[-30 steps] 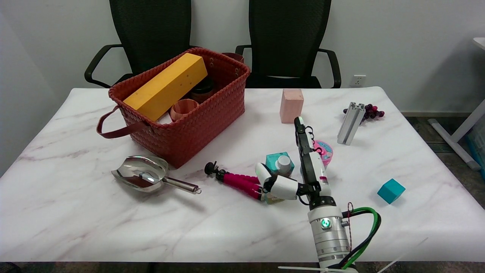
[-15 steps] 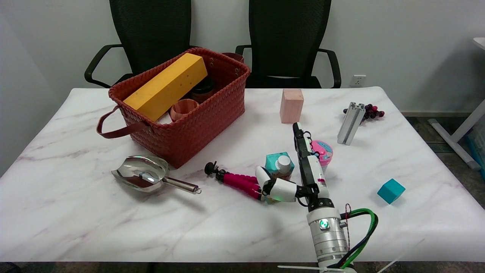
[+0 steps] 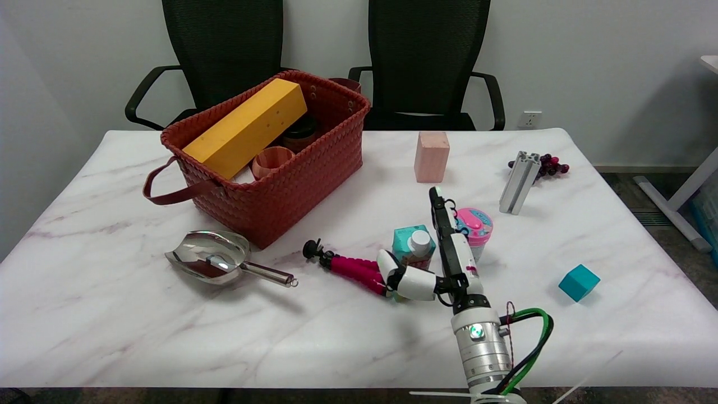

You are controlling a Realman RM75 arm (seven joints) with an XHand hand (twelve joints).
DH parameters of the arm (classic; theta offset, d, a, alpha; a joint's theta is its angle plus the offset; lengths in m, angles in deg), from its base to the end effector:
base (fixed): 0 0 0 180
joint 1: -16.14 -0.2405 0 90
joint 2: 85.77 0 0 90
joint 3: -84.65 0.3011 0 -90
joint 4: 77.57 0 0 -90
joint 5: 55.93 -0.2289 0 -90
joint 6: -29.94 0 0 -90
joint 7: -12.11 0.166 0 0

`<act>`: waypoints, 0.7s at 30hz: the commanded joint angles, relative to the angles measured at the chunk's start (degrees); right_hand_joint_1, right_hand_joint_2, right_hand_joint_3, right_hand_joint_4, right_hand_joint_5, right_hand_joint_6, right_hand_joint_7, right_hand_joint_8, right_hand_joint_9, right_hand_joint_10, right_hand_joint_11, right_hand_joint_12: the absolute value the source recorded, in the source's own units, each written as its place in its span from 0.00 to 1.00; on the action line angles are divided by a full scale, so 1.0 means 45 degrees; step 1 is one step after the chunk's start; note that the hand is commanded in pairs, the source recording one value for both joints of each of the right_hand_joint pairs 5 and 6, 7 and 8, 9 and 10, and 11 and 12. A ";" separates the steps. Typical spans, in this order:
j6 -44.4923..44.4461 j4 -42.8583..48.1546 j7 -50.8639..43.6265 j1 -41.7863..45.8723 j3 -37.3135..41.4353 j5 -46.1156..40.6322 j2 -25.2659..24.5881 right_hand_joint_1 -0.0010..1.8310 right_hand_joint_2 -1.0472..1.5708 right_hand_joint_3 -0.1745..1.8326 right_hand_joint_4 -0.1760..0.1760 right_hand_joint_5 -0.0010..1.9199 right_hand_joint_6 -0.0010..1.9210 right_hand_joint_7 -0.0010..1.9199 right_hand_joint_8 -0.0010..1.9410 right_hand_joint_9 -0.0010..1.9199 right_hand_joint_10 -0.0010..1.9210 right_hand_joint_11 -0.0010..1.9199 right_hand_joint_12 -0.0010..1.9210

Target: Pick up the blue drink carton.

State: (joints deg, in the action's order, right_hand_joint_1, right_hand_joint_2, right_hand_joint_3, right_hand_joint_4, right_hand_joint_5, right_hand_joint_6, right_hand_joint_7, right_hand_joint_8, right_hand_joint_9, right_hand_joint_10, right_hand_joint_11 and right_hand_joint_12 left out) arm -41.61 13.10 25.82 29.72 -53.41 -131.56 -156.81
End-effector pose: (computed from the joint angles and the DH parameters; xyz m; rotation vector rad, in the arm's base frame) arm -0.3424 -0.2272 0.2233 1.1572 -0.7659 1.2247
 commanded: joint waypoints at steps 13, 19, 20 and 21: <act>0.0961 -0.1274 0.1769 -0.0638 0.0060 -0.0379 -0.0070 0.61 0.59 0.56 0.50 0.00 0.00 0.01 0.01 0.00 0.00 0.00 0.00; 0.0961 -0.1404 0.1847 -0.0638 0.0060 -0.0485 -0.0081 0.61 0.59 0.57 0.50 0.00 0.00 0.02 0.02 0.00 0.00 0.00 0.00; 0.0961 -0.1432 0.1847 -0.0638 0.0060 -0.0545 -0.0081 0.61 0.59 0.57 0.50 0.00 0.00 0.02 0.02 0.00 0.00 0.00 0.00; 0.0961 -0.1458 0.1855 -0.0638 0.0060 -0.0594 -0.0081 0.61 0.59 0.57 0.50 0.00 0.00 0.02 0.02 0.00 0.00 0.00 0.00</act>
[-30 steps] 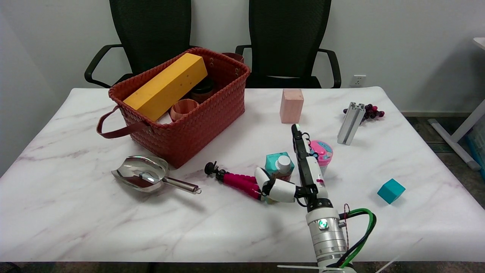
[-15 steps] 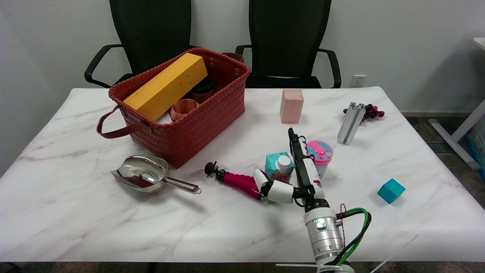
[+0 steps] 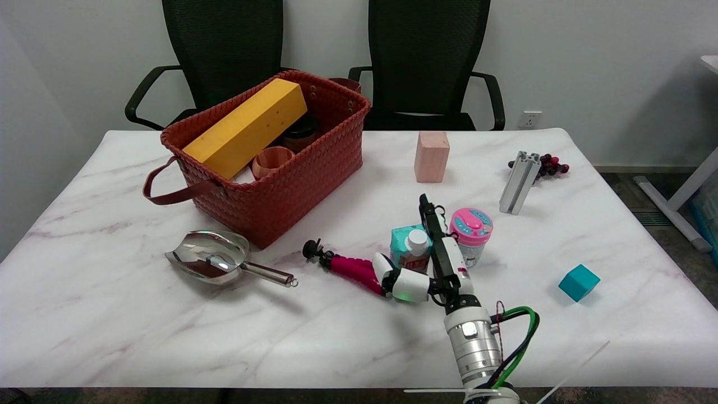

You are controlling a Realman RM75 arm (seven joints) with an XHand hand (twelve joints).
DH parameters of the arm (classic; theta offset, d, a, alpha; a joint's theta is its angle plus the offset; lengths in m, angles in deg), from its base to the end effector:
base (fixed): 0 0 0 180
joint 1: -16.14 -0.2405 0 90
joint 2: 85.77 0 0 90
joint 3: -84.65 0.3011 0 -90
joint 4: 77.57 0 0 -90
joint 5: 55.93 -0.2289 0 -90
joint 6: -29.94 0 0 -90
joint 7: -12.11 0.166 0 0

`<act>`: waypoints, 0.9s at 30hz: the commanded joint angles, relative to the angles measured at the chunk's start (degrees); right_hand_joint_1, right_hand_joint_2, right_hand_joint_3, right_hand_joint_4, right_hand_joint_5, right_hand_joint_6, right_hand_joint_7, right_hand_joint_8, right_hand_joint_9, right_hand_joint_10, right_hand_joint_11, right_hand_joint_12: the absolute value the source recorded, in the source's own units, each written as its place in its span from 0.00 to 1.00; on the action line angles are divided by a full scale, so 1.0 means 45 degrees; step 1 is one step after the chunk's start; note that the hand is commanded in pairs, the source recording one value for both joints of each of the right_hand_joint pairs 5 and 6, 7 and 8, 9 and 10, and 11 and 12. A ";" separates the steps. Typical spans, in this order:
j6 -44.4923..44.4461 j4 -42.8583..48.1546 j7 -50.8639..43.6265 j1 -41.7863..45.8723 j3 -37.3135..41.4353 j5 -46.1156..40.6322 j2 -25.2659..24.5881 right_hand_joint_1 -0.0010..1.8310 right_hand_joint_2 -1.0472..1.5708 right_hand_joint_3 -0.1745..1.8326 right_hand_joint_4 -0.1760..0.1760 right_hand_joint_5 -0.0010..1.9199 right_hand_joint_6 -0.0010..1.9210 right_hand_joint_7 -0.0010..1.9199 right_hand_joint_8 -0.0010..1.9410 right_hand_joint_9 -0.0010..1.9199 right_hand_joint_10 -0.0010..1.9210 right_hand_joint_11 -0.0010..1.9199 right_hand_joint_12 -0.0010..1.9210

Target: Pick up the blue drink carton.

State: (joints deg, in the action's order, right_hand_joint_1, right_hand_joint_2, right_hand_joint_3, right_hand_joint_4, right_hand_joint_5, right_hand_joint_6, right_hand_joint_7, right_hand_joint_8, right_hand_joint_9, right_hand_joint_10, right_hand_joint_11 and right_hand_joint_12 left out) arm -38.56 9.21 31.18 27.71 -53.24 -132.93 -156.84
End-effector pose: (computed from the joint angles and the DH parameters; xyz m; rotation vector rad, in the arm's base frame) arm -0.3601 -0.2396 0.2233 1.1496 -0.8461 1.2284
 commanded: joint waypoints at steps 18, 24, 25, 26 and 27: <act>0.0284 -0.0902 0.1154 -0.0207 0.0128 -0.0631 -0.0076 0.61 0.59 0.58 0.50 0.00 0.00 0.09 0.08 0.02 0.02 0.00 0.00; 0.0284 -0.0902 0.1154 -0.0207 0.0128 -0.0673 -0.0076 0.60 0.59 0.59 0.50 0.00 0.00 0.18 0.18 0.06 0.06 0.00 0.00; 0.0284 -0.0902 0.1154 -0.0207 0.0128 -0.0709 -0.0076 0.60 0.59 0.59 0.50 0.00 0.00 0.19 0.19 0.07 0.07 0.00 0.00; 0.0284 -0.0902 0.1154 -0.0207 0.0128 -0.0752 -0.0076 0.60 0.60 0.59 0.50 0.00 0.00 0.20 0.20 0.08 0.08 0.00 0.00; 0.0284 -0.0902 0.1154 -0.0207 0.0128 -0.0791 -0.0076 0.60 0.60 0.59 0.50 0.00 0.00 0.22 0.22 0.09 0.09 0.00 0.00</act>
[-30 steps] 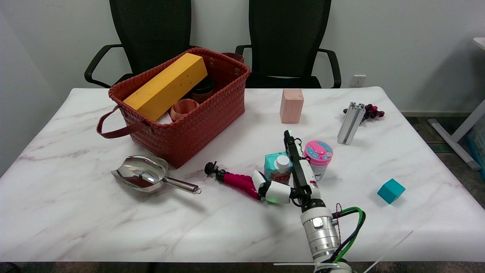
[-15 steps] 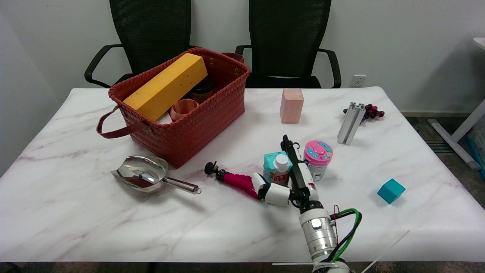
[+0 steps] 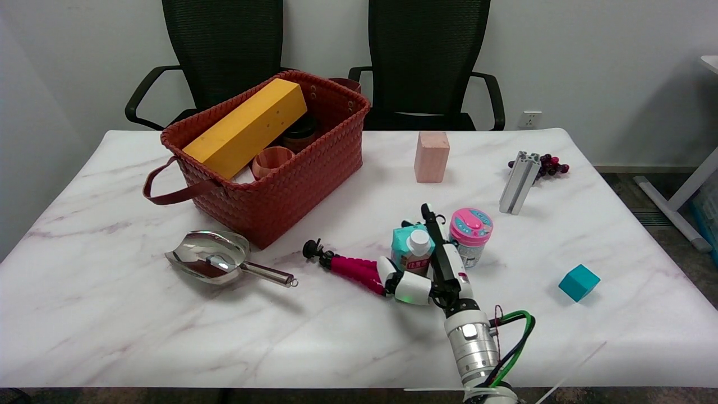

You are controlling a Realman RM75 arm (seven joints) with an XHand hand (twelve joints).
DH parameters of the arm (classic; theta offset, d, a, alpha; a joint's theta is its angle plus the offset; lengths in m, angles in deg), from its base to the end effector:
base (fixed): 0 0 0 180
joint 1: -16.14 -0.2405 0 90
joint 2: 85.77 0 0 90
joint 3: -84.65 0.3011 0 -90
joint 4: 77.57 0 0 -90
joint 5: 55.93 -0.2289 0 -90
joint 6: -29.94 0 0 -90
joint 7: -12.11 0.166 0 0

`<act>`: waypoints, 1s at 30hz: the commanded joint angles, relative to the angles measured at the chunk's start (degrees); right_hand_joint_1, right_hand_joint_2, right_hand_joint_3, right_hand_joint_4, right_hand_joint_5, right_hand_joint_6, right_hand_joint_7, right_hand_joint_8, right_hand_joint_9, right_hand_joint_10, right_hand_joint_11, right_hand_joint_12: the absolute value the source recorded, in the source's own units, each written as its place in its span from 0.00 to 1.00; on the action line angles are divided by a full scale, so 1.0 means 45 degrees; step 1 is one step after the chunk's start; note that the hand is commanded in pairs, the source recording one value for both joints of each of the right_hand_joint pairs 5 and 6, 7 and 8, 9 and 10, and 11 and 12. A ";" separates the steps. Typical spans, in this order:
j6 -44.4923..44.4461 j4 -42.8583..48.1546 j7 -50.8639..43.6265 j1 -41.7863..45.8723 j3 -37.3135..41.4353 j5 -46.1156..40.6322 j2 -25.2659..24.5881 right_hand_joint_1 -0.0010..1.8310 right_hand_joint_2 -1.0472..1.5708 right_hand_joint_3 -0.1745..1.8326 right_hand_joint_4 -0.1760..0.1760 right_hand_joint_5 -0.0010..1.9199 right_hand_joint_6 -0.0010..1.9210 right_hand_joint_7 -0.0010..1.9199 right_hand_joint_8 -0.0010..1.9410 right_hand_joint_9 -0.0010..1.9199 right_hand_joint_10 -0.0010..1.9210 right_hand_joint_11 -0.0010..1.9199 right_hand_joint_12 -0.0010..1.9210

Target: Pick up the blue drink carton.

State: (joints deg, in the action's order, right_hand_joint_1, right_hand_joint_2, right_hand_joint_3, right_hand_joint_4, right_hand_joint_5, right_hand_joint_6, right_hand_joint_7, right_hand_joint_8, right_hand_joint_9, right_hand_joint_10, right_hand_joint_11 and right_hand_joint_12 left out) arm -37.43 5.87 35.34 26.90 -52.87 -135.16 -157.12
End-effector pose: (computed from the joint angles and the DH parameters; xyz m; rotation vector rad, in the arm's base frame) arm -0.3790 -0.2432 0.2292 1.0948 -0.9000 1.2339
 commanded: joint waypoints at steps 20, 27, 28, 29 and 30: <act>-0.0092 -0.0210 0.0668 -0.0091 0.0118 -0.0271 -0.0005 0.58 0.74 0.47 0.50 0.44 0.44 0.68 0.68 0.51 0.51 0.42 0.42; -0.0110 -0.0265 0.1115 -0.0109 0.0189 -0.0183 0.0005 0.58 0.78 0.46 0.50 0.48 0.48 0.70 0.69 0.55 0.54 0.47 0.47; -0.0110 -0.0273 0.1115 -0.0119 0.0197 -0.0183 0.0005 0.58 0.78 0.46 0.50 0.48 0.48 0.70 0.69 0.55 0.55 0.48 0.48; -0.0110 -0.0283 0.1115 -0.0127 0.0207 -0.0183 0.0005 0.58 0.79 0.46 0.50 0.49 0.49 0.70 0.70 0.56 0.56 0.50 0.49; -0.0110 -0.0283 0.1115 -0.0137 0.0207 -0.0183 0.0005 0.58 0.79 0.46 0.50 0.50 0.50 0.71 0.70 0.57 0.57 0.51 0.51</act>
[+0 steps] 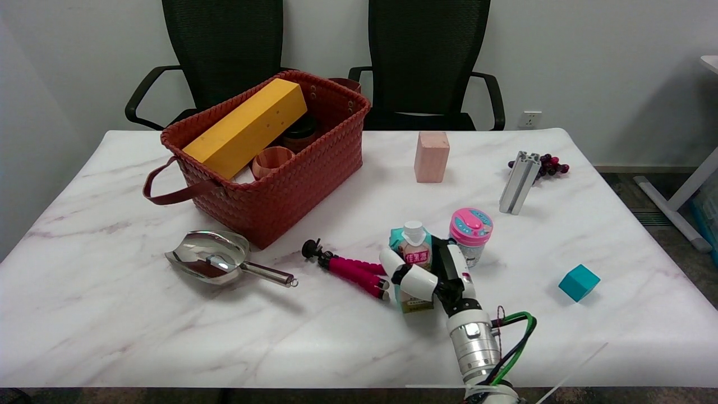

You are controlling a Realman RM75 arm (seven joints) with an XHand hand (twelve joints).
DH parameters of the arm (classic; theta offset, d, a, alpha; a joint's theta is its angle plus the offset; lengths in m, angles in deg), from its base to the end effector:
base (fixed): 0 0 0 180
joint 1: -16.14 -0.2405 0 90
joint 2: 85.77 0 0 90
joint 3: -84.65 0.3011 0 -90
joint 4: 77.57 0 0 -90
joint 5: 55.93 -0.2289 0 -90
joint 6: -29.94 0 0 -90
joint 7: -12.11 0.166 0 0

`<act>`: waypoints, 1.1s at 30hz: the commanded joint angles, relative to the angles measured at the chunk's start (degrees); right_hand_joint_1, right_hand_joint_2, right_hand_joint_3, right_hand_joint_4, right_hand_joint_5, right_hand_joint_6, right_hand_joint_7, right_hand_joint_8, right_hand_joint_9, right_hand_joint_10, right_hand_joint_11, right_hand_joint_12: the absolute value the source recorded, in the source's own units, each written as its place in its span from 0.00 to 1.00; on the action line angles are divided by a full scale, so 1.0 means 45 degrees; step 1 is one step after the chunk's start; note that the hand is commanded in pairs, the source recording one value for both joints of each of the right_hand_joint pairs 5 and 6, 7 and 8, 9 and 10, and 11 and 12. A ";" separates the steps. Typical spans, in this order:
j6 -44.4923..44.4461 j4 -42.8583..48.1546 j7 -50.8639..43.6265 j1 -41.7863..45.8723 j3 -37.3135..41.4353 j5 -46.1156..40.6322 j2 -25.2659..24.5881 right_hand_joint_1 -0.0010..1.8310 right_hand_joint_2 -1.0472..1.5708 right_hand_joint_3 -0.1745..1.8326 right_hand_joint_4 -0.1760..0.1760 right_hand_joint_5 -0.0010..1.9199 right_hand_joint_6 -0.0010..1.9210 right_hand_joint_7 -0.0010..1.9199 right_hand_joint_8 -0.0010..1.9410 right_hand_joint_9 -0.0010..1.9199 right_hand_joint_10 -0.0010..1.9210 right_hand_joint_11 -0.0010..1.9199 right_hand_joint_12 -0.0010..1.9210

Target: Pick up the blue drink carton.

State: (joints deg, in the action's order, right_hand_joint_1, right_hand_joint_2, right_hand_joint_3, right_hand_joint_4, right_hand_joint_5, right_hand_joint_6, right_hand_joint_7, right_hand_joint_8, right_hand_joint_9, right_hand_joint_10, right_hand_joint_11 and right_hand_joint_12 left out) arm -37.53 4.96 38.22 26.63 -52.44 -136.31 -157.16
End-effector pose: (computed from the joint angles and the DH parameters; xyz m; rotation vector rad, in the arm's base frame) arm -0.3840 -0.2446 0.2345 1.0544 -0.9244 1.2686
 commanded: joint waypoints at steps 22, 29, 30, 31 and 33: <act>-0.0087 0.0051 0.0936 -0.0779 0.0899 0.1337 -0.0003 0.54 0.89 0.48 0.50 0.60 0.60 0.80 0.80 0.75 0.75 0.71 0.71; 0.1023 0.0564 0.0918 -0.1114 0.1632 0.1953 -0.0011 0.54 0.91 0.48 0.50 0.60 0.60 0.81 0.80 0.77 0.77 0.72 0.72; 0.1273 0.0665 0.0910 -0.1139 0.1767 0.2037 -0.0021 0.53 0.91 0.48 0.50 0.60 0.60 0.81 0.80 0.77 0.77 0.72 0.72; 0.1626 0.0776 0.0900 -0.1182 0.1947 0.2161 -0.0037 0.54 0.90 0.48 0.50 0.60 0.60 0.81 0.80 0.77 0.77 0.72 0.72; 0.2054 0.0942 0.0867 -0.1252 0.2170 0.2324 -0.0097 0.54 0.90 0.48 0.50 0.60 0.60 0.81 0.80 0.77 0.77 0.72 0.72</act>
State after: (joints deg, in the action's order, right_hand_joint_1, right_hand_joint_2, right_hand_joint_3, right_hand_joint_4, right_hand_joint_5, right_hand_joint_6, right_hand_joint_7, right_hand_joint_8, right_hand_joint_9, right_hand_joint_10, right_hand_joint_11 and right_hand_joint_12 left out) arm -37.09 5.34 41.69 23.81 -48.72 -131.36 -157.11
